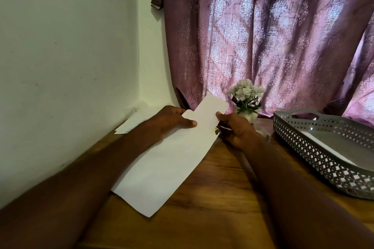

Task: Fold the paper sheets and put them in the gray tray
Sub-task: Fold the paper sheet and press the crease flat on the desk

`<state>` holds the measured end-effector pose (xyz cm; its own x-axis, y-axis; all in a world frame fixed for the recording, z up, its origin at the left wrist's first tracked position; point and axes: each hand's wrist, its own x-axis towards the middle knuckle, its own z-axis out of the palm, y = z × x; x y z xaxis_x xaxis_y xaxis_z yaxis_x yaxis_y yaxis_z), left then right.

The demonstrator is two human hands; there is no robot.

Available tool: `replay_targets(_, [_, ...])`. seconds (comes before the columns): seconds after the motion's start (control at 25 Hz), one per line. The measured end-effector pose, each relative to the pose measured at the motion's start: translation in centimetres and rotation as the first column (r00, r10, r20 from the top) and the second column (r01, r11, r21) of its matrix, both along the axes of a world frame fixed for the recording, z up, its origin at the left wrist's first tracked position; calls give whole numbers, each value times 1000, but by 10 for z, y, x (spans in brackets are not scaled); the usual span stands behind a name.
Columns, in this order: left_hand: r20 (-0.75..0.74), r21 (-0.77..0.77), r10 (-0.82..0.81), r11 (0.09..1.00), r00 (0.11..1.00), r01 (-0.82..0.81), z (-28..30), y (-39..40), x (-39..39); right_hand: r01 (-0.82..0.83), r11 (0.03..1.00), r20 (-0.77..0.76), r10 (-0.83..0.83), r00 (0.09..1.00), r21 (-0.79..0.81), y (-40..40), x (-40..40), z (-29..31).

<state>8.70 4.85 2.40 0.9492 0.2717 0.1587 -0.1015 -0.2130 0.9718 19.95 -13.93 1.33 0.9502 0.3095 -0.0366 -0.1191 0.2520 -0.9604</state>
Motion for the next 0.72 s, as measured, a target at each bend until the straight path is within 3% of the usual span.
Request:
replay_targets(0.44, [17,-48,-3,999,1000,4,-1,-1,1,48,998,-66,-45,997,38,3,-4,3])
replay_targets(0.72, [2,-65,25,998,1000,-25,-1,2,2,-116,991,-11,116,993,-61,3,-10,6])
